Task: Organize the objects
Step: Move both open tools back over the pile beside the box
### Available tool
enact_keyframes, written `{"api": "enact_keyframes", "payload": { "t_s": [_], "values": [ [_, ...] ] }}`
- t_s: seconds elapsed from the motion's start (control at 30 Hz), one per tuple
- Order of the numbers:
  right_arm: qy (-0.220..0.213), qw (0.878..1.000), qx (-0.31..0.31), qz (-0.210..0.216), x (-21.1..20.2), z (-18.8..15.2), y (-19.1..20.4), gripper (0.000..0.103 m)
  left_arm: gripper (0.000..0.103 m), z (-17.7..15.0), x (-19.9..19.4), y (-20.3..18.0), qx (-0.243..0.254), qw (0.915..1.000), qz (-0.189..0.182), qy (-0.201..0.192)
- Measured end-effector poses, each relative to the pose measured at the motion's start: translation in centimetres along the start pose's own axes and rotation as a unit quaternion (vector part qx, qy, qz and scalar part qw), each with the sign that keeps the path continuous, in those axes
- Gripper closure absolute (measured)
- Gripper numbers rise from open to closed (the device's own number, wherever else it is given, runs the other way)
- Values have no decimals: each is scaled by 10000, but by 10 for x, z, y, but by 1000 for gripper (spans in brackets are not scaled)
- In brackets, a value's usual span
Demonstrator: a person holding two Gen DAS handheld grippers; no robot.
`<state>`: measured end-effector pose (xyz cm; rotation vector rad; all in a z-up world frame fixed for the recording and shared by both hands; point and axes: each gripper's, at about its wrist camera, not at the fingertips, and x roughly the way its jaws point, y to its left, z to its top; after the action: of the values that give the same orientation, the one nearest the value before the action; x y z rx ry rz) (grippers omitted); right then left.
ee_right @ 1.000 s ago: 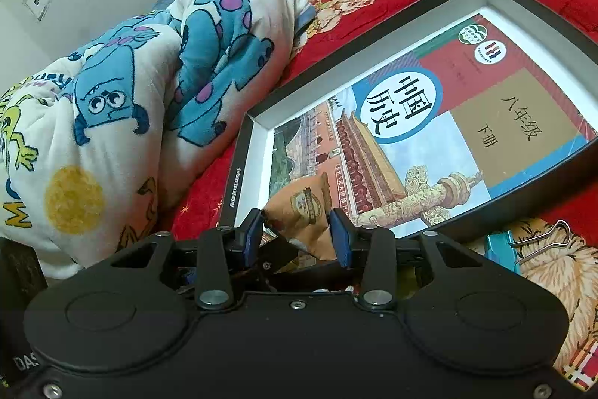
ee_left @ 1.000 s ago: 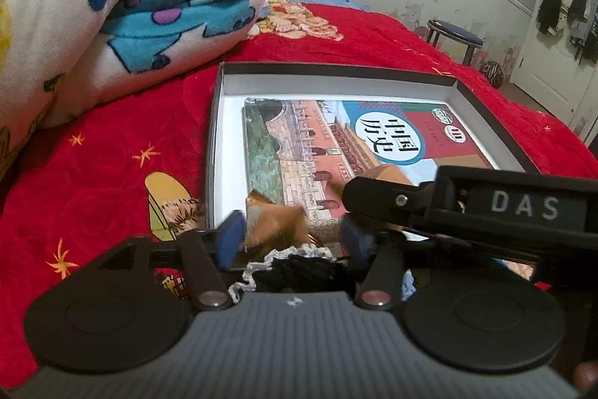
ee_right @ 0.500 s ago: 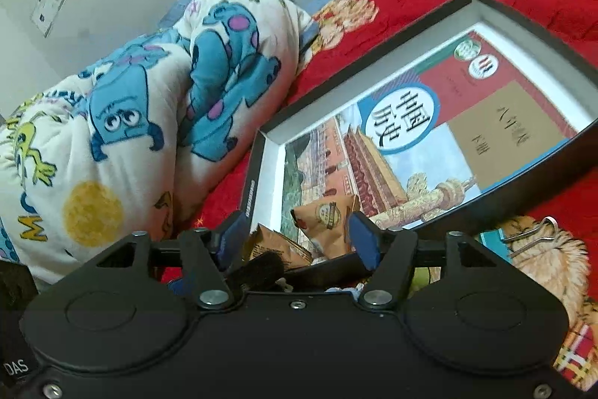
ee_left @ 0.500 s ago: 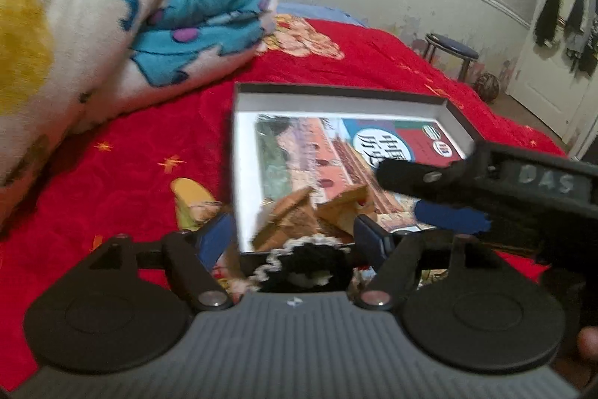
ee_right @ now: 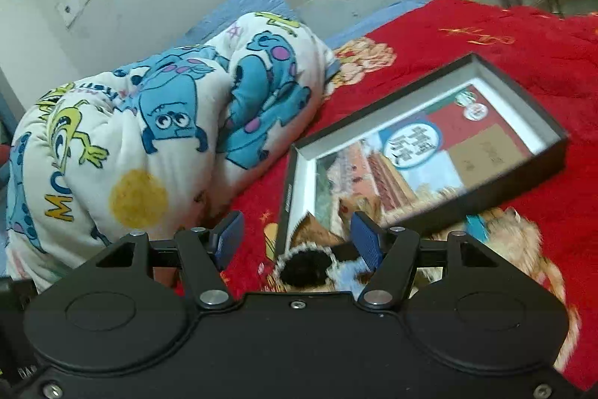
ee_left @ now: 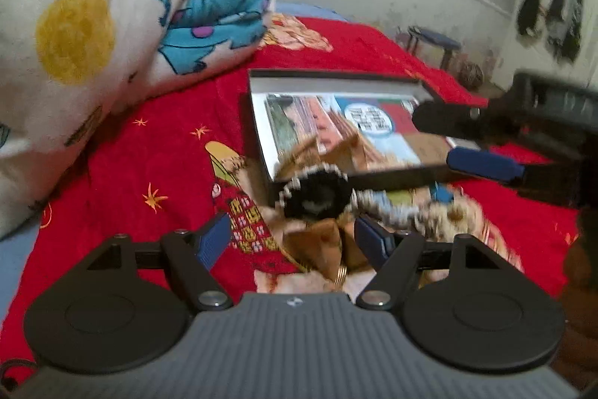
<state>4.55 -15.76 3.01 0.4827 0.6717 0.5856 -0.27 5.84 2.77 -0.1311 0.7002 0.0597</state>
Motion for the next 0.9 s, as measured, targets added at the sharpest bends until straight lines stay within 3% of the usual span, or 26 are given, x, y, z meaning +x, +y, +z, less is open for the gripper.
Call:
{"api": "enact_keyframes", "payload": {
  "t_s": [0.13,0.3,0.5,0.7,0.9],
  "values": [
    [90,9997,154,180,-2,-18,9,41,20,-2,-3,-7,305,9993,72,-203],
    [436,9989,176,-42,17,-40,13,44,20,-8,12,-6,303,9995,23,38],
    [623,9949,709,-361,38,-56,-16,46,20,-13,31,-12,339,9991,34,236],
    [669,9917,963,-527,52,-65,-36,47,27,-16,52,-23,579,9970,283,434],
    [687,9901,1136,-457,61,-65,-47,47,34,-16,60,-30,727,9961,357,359]
  ]
}}
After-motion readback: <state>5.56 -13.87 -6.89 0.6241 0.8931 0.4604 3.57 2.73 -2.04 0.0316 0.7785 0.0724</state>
